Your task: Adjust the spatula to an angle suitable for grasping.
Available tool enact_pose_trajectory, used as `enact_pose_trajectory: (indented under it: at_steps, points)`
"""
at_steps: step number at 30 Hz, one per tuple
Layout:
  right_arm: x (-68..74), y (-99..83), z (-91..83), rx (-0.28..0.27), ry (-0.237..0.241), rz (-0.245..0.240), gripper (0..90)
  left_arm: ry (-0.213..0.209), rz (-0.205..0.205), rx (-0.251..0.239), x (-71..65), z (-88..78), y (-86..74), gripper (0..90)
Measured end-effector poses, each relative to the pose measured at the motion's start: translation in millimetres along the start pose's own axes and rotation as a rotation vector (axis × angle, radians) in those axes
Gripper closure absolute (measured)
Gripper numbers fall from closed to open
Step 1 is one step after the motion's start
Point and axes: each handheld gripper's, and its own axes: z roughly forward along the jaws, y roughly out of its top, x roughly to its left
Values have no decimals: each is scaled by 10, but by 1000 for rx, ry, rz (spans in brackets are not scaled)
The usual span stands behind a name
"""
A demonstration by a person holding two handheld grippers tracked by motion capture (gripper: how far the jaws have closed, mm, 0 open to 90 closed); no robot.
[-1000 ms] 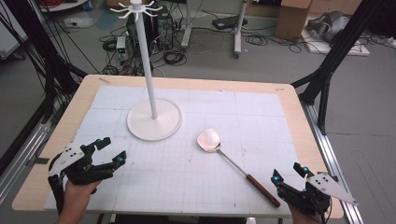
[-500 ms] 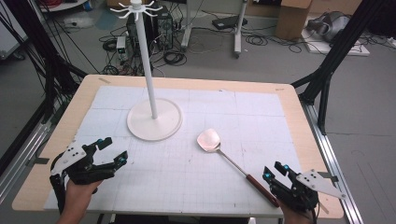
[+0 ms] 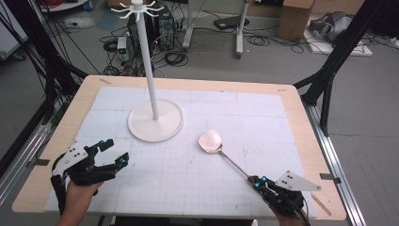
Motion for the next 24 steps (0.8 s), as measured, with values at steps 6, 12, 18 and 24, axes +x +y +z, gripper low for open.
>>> enact_pose_trajectory:
  at_steps: [6, 12, 18, 24]
  points:
    - [58, -56, 323, 191, 66, -67, 890, -5, 3, 7, -20, 45, -5, 211]
    - [-25, -102, 356, 260, 2, -65, 891, -8, 4, 8, -19, 32, -7, 212]
    - [-104, -132, 274, 273, -51, -14, 892, -1, -2, 3, -6, -1, -5, 212]
    - [-205, -181, 195, 287, -122, 33, 892, -2, 1, 2, -13, 5, -6, 212]
